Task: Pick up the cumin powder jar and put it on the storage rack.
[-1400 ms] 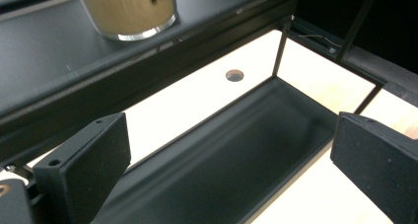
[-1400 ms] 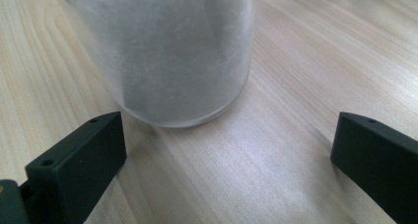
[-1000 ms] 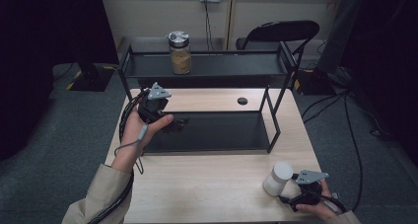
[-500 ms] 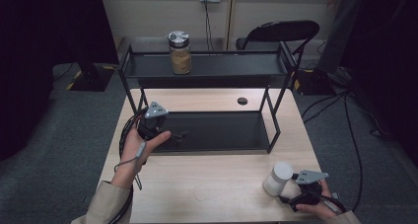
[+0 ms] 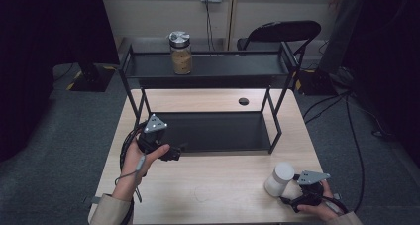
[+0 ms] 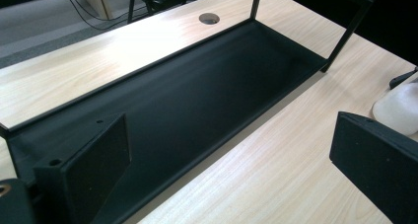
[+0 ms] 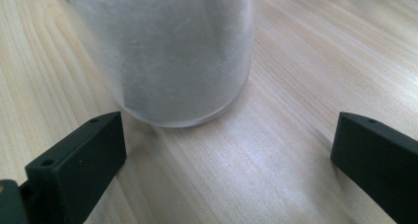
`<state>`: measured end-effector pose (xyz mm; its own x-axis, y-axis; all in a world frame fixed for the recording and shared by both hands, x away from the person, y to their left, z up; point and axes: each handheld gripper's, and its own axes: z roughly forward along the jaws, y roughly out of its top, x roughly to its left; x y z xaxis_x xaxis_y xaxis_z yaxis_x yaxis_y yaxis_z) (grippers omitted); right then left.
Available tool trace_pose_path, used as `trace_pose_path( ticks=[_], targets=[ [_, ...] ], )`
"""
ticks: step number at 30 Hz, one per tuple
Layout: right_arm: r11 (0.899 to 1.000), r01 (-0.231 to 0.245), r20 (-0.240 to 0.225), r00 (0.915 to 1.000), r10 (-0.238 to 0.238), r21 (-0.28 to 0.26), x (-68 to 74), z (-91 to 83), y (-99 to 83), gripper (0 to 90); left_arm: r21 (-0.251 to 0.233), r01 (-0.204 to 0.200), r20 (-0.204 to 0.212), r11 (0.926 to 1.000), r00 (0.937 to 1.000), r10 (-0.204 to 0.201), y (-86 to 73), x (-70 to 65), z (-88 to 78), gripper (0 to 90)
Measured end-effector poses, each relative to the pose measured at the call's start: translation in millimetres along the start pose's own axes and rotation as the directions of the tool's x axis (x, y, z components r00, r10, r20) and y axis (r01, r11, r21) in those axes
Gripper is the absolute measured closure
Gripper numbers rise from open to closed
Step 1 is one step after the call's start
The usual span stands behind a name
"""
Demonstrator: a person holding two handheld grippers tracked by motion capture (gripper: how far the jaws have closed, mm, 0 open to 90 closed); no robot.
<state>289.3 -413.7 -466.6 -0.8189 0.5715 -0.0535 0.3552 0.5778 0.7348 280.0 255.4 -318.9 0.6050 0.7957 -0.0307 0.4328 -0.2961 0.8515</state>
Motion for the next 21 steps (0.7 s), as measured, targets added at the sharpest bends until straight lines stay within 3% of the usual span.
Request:
trace_pose_path(
  ticks=[21],
  targets=[
    [1.0, 0.0, 0.0, 1.0, 0.0, 0.0, 0.0, 0.0, 0.0, 0.0, -0.009, 0.036, 0.024, 0.9993, 0.9991, -0.036, -52.1, 5.0, 10.7, 1.2]
  ],
)
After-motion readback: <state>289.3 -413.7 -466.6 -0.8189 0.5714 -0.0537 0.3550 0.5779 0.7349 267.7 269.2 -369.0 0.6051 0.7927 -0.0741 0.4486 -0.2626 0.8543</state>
